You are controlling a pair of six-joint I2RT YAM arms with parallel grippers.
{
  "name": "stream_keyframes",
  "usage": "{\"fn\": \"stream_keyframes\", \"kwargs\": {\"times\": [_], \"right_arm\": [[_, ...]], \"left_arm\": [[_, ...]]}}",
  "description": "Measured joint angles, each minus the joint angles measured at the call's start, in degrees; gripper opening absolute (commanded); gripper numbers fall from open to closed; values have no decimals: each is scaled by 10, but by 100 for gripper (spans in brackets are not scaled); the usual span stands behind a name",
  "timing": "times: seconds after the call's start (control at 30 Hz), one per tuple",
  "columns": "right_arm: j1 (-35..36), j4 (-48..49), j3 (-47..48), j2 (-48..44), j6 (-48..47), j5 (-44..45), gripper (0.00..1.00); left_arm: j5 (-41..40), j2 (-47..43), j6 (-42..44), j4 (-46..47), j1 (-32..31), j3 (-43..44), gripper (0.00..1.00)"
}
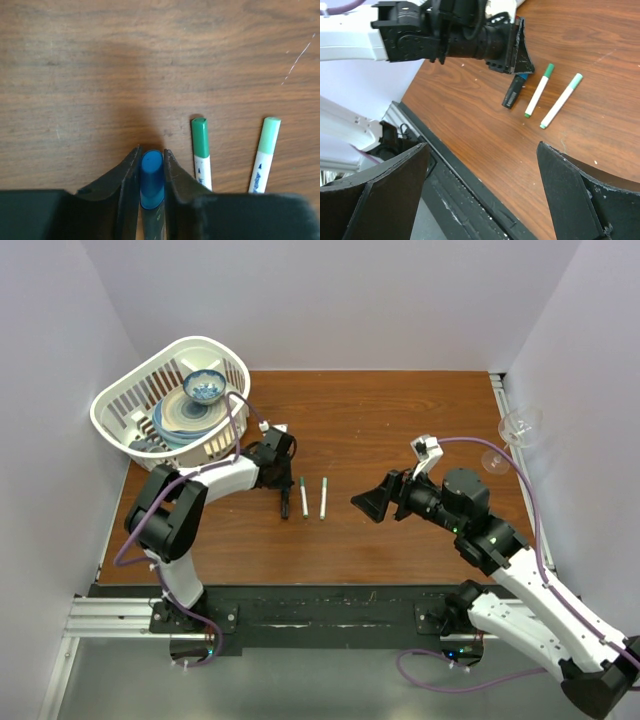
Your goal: Insert the pens into the pen caps
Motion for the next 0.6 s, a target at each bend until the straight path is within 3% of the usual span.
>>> {"fn": "stream_keyframes", "kwargs": {"times": [0.13, 0.2, 0.3, 0.43, 0.6], "right_arm": [[0, -16, 0, 3, 0, 12, 96], [0, -29, 1, 7, 0, 20, 99], [0, -56, 10, 15, -1, 37, 99], [0, -103, 45, 25, -11, 64, 99], [0, -147, 102, 27, -22, 110, 99]], "left_arm": [[-1, 0, 4, 7, 0, 0, 54], [-2, -3, 9, 5, 0, 0, 59], [-1, -28, 17, -5, 0, 0, 74], [11, -113, 38, -12, 0, 0, 87], [76, -272, 73, 14, 0, -9, 96]]}}
